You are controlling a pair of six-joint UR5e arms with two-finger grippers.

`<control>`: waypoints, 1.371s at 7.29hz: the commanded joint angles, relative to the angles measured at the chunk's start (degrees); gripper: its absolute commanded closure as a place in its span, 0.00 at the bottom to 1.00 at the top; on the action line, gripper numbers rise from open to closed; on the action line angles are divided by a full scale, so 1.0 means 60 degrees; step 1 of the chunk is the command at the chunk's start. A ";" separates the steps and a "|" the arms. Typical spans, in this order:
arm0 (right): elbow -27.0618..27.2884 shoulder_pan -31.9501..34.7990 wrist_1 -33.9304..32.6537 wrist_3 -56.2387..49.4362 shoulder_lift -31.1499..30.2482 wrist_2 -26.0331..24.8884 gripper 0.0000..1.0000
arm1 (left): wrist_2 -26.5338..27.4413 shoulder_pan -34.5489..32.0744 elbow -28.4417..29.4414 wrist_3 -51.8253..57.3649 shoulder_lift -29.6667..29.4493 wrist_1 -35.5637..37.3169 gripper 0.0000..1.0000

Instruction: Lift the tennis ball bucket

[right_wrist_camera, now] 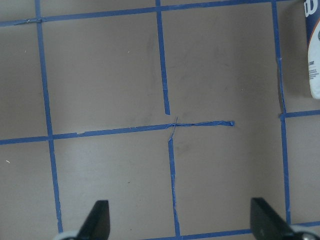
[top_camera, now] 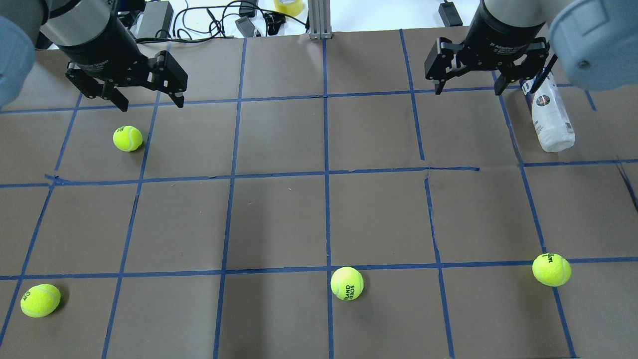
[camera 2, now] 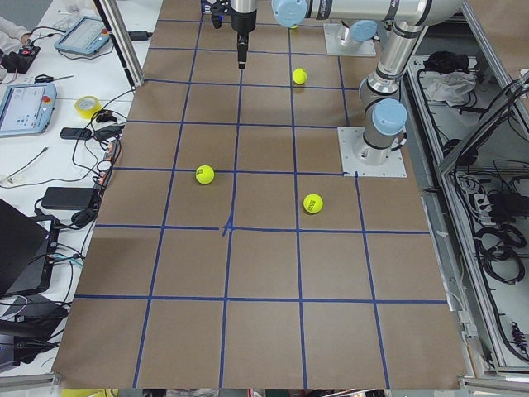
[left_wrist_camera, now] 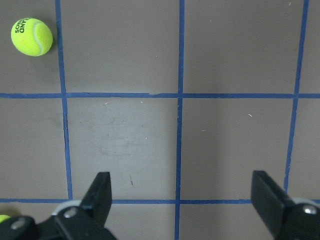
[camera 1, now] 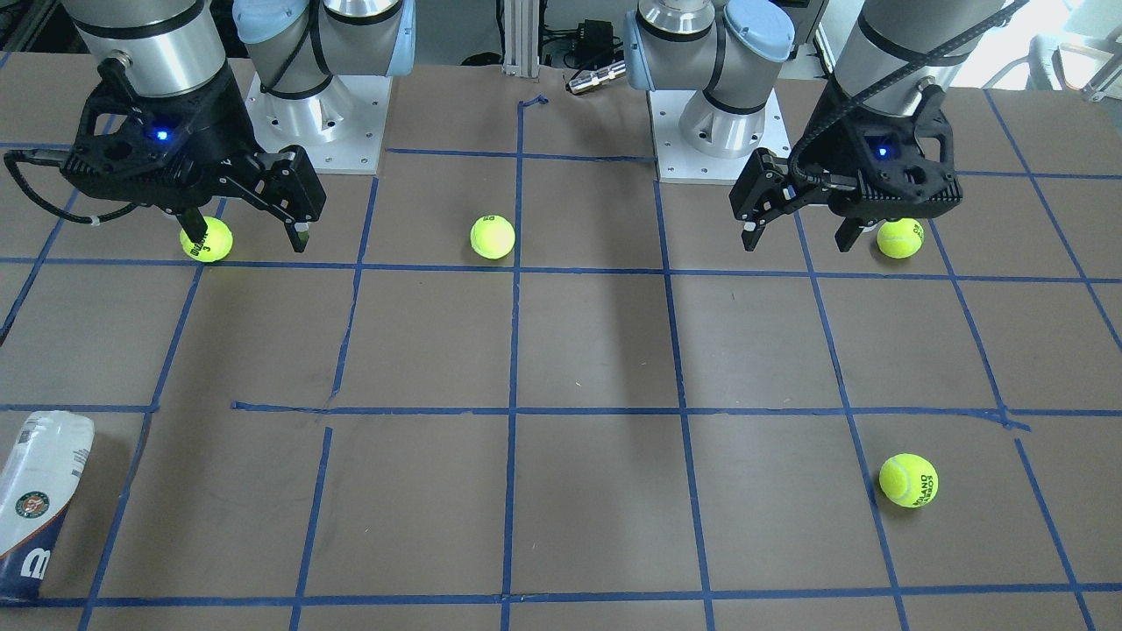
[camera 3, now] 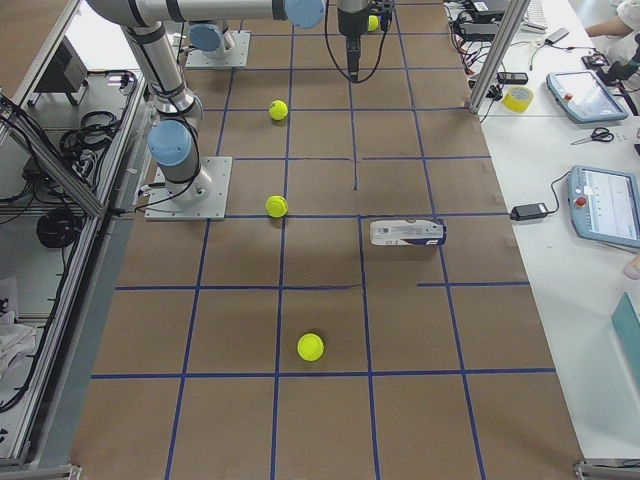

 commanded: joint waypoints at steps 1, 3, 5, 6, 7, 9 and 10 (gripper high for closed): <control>0.0007 0.0001 -0.0043 -0.0021 0.0001 -0.0029 0.00 | 0.0002 -0.0011 0.0002 -0.0010 -0.0002 -0.0013 0.00; 0.0007 0.0001 -0.0058 -0.0021 0.0030 -0.0029 0.00 | 0.0002 0.0003 0.0002 0.0004 -0.0002 -0.0013 0.00; 0.0007 0.0001 -0.0043 -0.0021 0.0030 -0.0029 0.00 | 0.0002 0.0003 0.0002 0.0004 -0.0002 0.0016 0.00; -0.0007 0.0001 0.0015 -0.0021 0.0030 0.0000 0.00 | 0.0002 0.0003 -0.0012 0.0004 -0.0031 0.0045 0.00; -0.0036 -0.0014 0.0001 -0.0021 0.0030 -0.0029 0.00 | 0.0002 0.0003 0.0002 -0.0010 -0.0045 0.0046 0.00; -0.0125 -0.0058 0.0059 0.0008 0.0117 0.0043 0.00 | 0.0031 0.0003 0.0002 0.0004 -0.0046 0.0060 0.00; -0.0139 -0.0087 0.0059 0.0008 0.0118 -0.0029 0.00 | 0.0016 0.0003 0.0002 0.0004 -0.0075 0.0104 0.00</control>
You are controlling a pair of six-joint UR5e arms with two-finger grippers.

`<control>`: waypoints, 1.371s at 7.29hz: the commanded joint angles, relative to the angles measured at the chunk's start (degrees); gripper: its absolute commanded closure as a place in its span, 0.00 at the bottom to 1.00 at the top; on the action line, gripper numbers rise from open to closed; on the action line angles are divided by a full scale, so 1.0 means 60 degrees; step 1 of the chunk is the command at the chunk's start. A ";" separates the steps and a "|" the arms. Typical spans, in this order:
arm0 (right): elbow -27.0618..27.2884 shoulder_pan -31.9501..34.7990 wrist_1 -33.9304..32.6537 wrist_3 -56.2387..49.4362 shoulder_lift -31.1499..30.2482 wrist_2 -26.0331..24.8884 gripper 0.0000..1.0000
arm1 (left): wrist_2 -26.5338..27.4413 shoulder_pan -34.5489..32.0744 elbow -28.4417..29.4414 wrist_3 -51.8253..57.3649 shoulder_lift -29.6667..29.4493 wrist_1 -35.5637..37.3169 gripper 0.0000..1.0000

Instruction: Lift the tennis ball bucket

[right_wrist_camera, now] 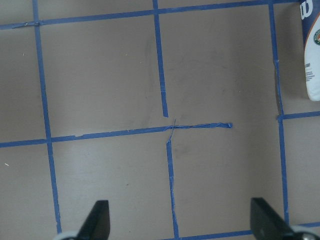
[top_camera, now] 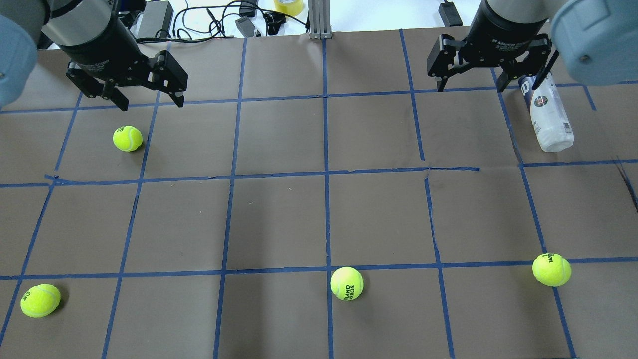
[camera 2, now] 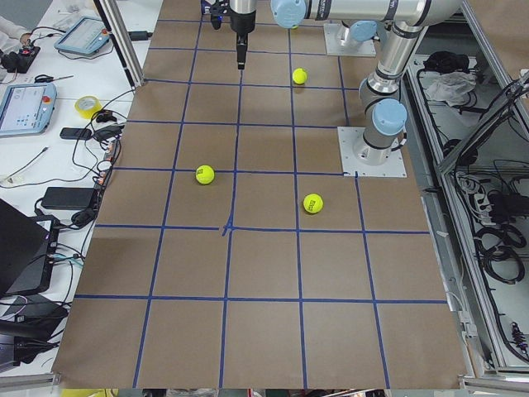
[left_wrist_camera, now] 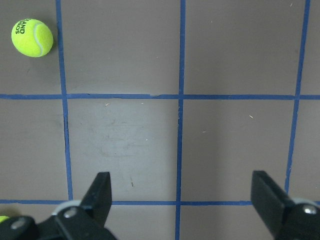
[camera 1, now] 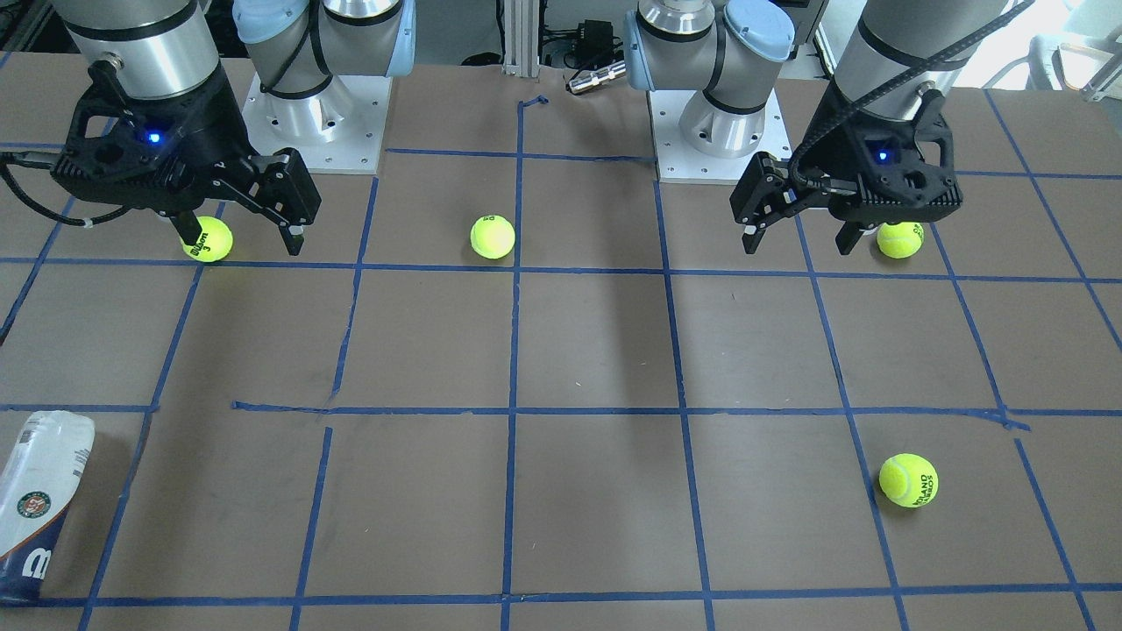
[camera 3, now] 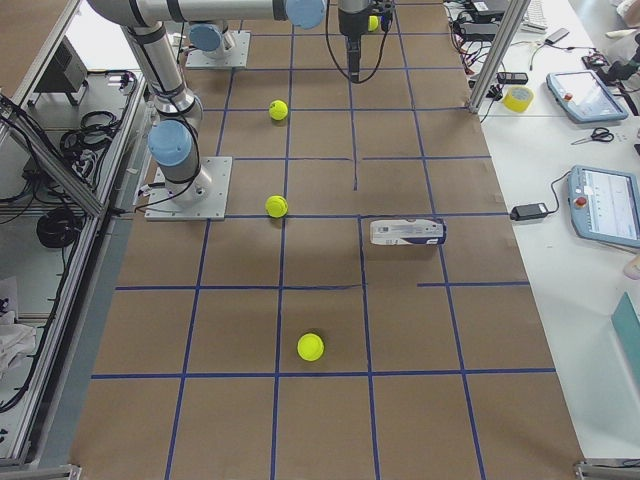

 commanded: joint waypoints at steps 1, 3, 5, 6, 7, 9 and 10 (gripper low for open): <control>-0.0031 -0.0021 0.0022 0.0004 0.0038 -0.0045 0.00 | -0.0004 -0.0014 -0.0009 0.0001 -0.0021 0.0038 0.00; 0.0115 -0.0050 -0.0181 -0.0040 0.0139 -0.0002 0.00 | 0.0011 0.0000 0.0005 0.0001 -0.0007 0.0024 0.00; 0.0116 -0.0065 -0.0183 -0.0157 0.0403 0.0072 0.00 | 0.0011 0.0000 -0.0009 0.0001 -0.0006 0.0024 0.00; 0.0101 -0.0065 -0.0183 -0.0157 0.0447 0.0058 0.00 | 0.0011 0.0000 0.0005 -0.0013 -0.0021 0.0024 0.00; 0.0087 -0.0094 -0.0183 -0.0157 0.0477 0.0101 0.00 | -0.0003 -0.0014 0.0005 -0.0013 -0.0021 0.0024 0.00; -0.0132 -0.0807 -0.0270 -0.0404 0.0667 0.0116 0.00 | 0.0098 -0.0014 -0.0009 -0.0013 -0.0021 0.0024 0.00; -0.0380 -0.1160 -0.0358 -0.0754 0.0987 0.0015 0.00 | 0.0128 -0.0014 -0.0009 0.0001 -0.0021 0.0024 0.00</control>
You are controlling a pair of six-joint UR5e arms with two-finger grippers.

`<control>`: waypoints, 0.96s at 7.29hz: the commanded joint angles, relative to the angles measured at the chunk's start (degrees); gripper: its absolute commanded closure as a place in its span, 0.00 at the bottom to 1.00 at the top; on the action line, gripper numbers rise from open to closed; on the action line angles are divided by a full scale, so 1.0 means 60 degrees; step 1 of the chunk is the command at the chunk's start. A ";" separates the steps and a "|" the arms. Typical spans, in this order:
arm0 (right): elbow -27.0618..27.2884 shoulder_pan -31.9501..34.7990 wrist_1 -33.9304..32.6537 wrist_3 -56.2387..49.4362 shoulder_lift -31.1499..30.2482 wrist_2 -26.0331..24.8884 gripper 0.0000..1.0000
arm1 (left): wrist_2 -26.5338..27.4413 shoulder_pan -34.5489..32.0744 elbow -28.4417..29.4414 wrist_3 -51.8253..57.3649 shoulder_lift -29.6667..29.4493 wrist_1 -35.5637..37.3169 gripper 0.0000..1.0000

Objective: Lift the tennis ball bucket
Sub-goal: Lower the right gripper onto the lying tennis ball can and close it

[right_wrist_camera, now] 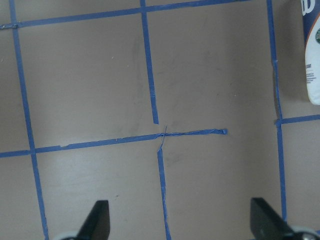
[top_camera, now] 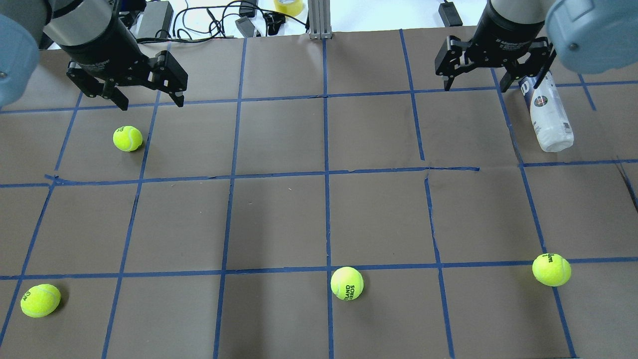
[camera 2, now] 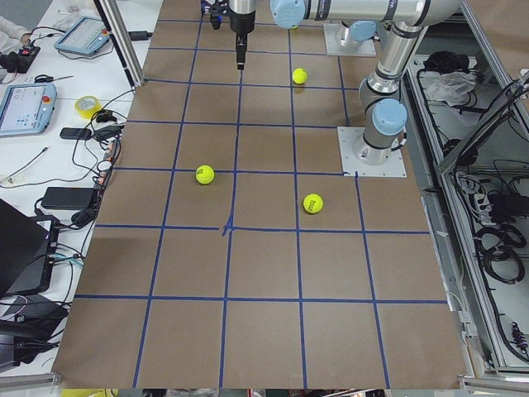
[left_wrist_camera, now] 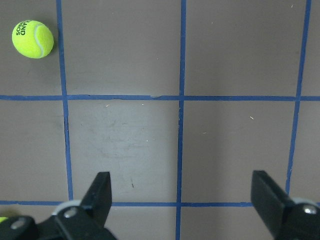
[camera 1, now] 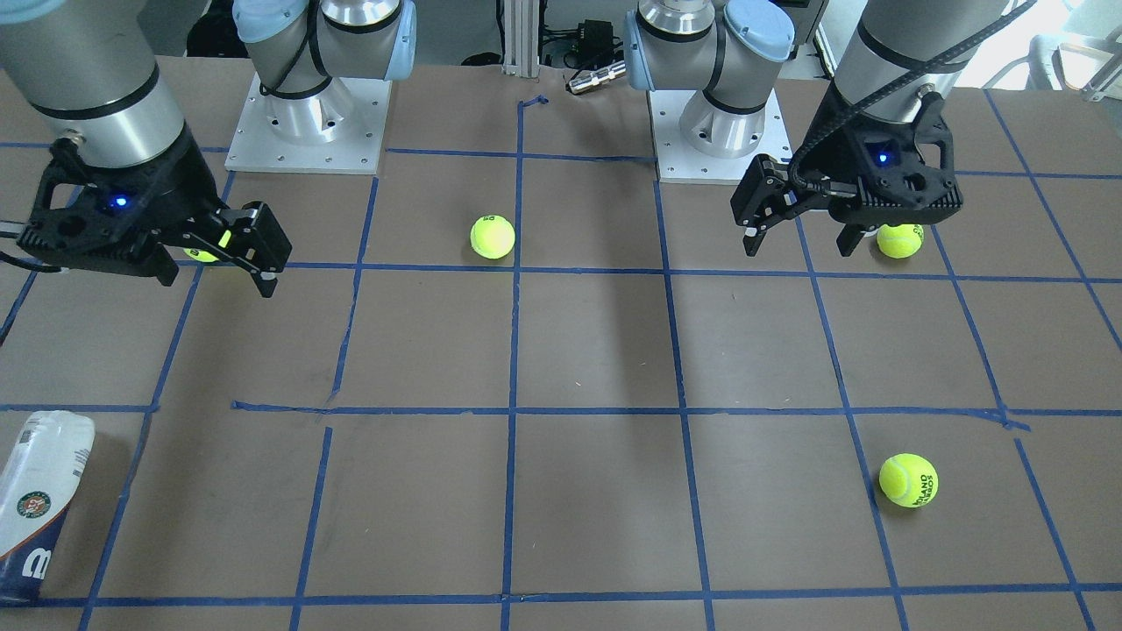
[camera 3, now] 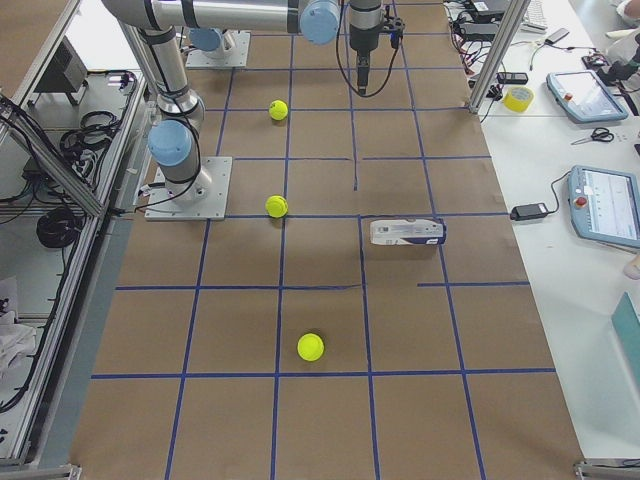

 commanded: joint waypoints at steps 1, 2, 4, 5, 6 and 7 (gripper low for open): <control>-0.0485 -0.0796 -0.0144 -0.0844 0.0692 -0.0171 0.00 | 0.0008 -0.0005 0.0008 -0.0006 -0.0059 0.0029 0.00; -0.0487 -0.1190 -0.0391 -0.1980 0.1015 -0.0172 0.00 | 0.0022 -0.0005 0.0008 0.0008 -0.0045 0.0030 0.00; -0.0341 -0.1937 -0.1037 -0.2838 0.1761 -0.0172 0.00 | 0.0022 -0.0005 0.0008 0.0008 -0.0074 0.0030 0.00; -0.0341 -0.2420 -0.1415 -0.3001 0.2172 -0.0187 0.00 | 0.0022 -0.0005 0.0008 0.0008 -0.0074 0.0030 0.00; -0.0341 -0.2961 -0.1810 -0.3177 0.2799 -0.0172 0.00 | 0.0008 -0.0005 -0.0006 0.0008 -0.0088 0.0030 0.00; -0.0341 -0.3344 -0.1887 -0.3744 0.3226 -0.0158 0.00 | 0.0022 -0.0005 -0.0006 0.0008 -0.0088 0.0030 0.00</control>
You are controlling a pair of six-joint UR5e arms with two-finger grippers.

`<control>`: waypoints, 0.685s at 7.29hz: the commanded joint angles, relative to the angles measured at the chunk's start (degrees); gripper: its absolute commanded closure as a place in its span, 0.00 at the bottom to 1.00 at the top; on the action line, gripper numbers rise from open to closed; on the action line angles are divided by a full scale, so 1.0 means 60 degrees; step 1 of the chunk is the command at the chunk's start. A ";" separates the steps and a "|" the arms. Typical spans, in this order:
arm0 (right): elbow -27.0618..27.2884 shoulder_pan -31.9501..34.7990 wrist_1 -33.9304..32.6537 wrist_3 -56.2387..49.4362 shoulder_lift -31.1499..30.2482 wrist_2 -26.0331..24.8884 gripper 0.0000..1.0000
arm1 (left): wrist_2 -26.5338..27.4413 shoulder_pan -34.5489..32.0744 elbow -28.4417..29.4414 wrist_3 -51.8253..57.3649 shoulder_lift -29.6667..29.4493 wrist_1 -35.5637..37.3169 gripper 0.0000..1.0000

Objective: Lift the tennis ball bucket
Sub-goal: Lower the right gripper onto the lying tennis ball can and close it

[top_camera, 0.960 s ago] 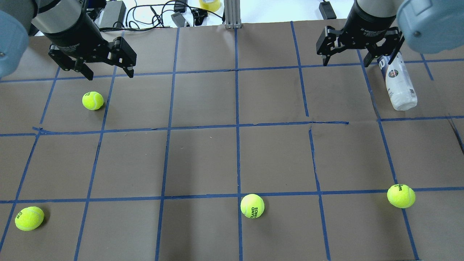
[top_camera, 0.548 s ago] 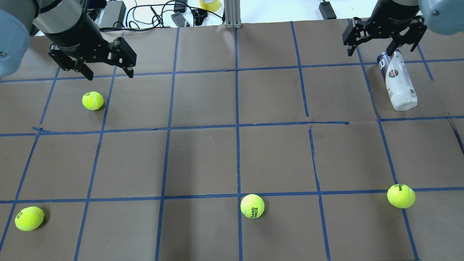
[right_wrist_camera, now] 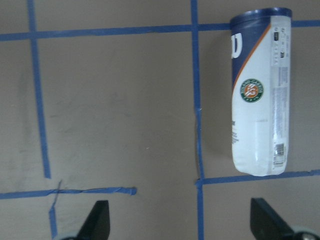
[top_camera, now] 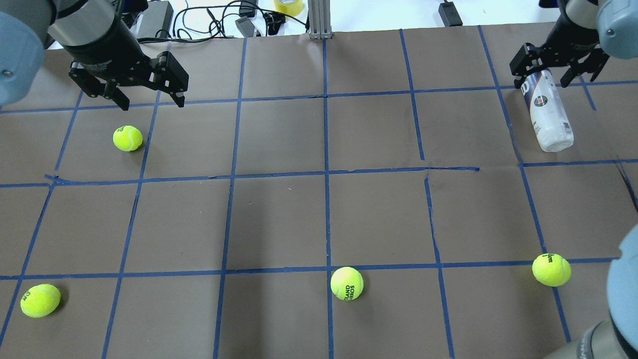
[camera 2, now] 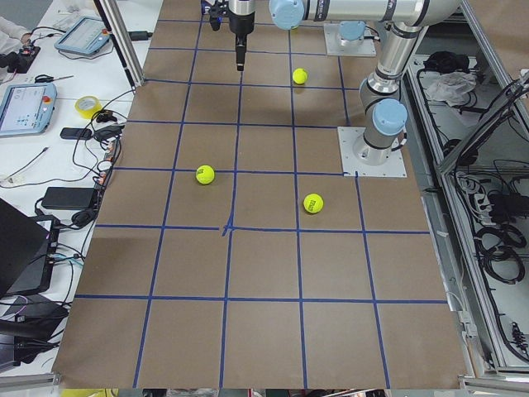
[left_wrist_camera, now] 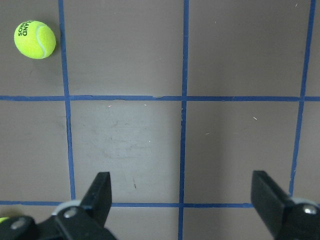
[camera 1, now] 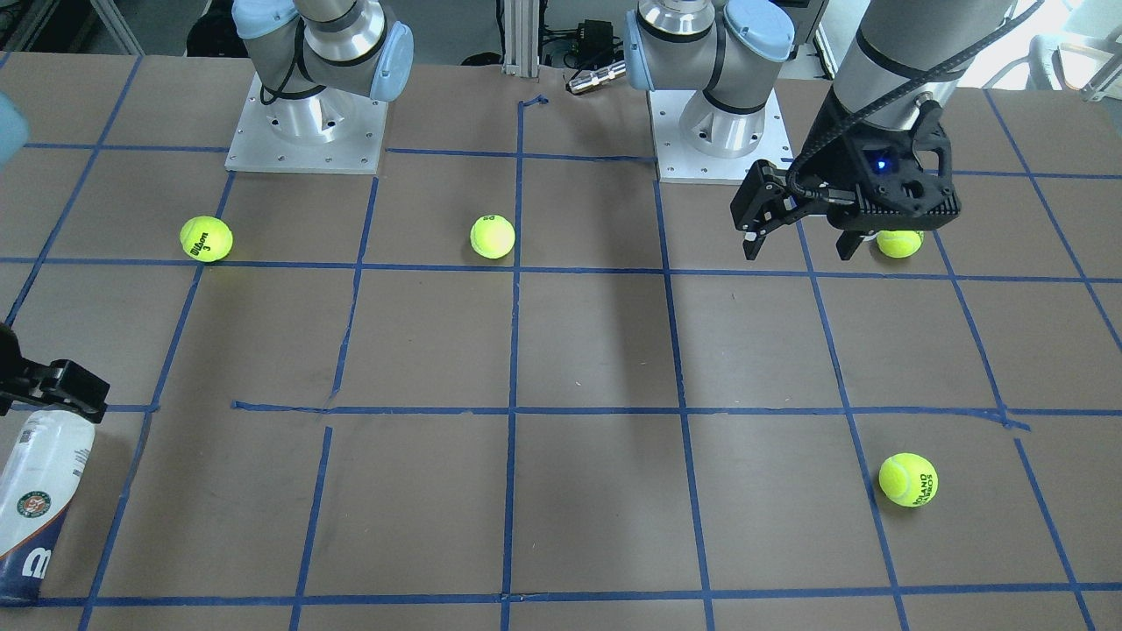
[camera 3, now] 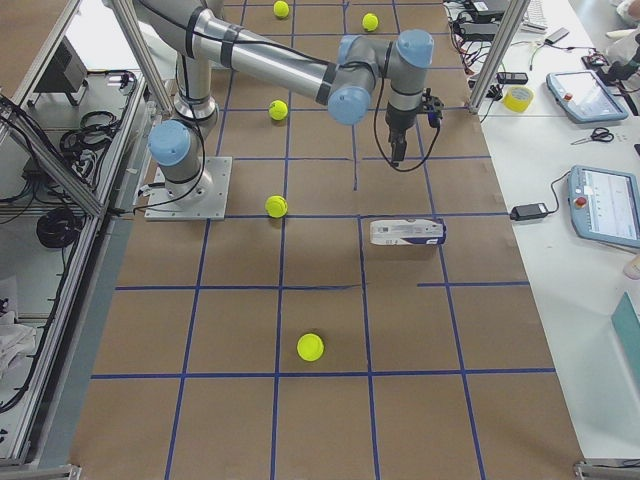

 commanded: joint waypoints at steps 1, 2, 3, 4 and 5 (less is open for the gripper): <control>0.0005 -0.0700 -0.0799 -0.0757 0.0961 -0.0042 0.00 | 0.0007 0.0000 -0.0007 0.0001 -0.0005 0.0000 0.00; 0.0005 -0.0803 -0.1632 -0.0904 0.1559 -0.0275 0.00 | 0.0007 0.0000 -0.0007 0.0001 -0.0005 0.0000 0.00; -0.0024 -0.0891 -0.2176 -0.1022 0.2058 -0.0350 0.00 | 0.0007 0.0000 0.0007 0.0001 -0.0005 0.0015 0.00; -0.0010 -0.0892 -0.2573 -0.1226 0.2353 -0.0379 0.00 | 0.0007 0.0000 -0.0007 0.0001 -0.0034 0.0000 0.00; -0.0083 -0.0892 -0.2664 -0.1272 0.2588 -0.0380 0.00 | 0.0007 0.0014 -0.0007 0.0001 -0.0034 0.0000 0.00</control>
